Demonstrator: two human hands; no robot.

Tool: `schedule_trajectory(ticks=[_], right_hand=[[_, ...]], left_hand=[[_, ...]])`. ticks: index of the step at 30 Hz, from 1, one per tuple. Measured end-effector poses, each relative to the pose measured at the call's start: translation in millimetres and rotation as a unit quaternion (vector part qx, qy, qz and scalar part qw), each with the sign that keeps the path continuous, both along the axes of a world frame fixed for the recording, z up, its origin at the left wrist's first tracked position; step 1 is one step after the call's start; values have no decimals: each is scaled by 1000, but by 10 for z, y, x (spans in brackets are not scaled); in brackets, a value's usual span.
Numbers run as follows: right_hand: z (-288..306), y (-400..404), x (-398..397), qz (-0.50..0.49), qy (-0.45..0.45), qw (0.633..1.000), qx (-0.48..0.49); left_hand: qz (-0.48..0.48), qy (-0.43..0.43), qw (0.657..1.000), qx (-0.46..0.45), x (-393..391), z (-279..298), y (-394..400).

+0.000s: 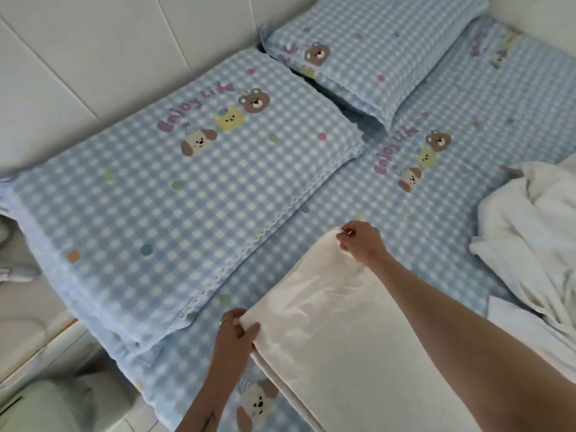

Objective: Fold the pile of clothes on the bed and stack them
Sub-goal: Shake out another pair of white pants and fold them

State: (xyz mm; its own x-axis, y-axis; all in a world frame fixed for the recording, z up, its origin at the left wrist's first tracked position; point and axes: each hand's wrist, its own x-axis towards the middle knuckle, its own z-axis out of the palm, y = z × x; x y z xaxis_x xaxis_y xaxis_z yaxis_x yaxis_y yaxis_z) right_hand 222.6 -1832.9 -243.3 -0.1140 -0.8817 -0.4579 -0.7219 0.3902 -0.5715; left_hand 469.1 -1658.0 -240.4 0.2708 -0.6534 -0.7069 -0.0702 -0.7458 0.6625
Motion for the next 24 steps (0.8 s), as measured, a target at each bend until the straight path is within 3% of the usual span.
schedule_trajectory(ticks=[3,5,8,10,12,13,16,17,19,21,24], right_hand=[[-325,-26,-18,8,31,999,38],[-378,-2,-41,-21,-8,999,43],[-201,345,-97,-34,-37,997,-55],[-157,890,-170,2,22,988,-151],[-196,1595,-192,45,84,980,-174],[-235,1947,-246,65,113,978,-162],[-379,2769,-560,95,173,977,-81],[-411,2942,-680,101,191,974,-64],[-445,3236,-921,116,208,970,-41],[-469,3451,-1108,126,207,970,-32],[-462,3688,-1398,67,205,977,-3]], left_hand=[[-65,-76,995,6,54,-163,-114],[-78,-130,988,11,66,-201,-151],[-123,-230,965,4,3,-164,-139],[-241,-376,889,-99,-181,-107,-120],[-360,-443,798,-196,-400,-107,-35],[-401,-454,768,-206,-501,-136,-13],[-372,-445,812,-60,-489,-226,-41],[-365,-456,811,-30,-391,-244,-51],[-394,-451,800,-20,-219,-267,-58],[-422,-480,769,15,-24,-270,-76],[-431,-506,746,47,40,-236,-48]])
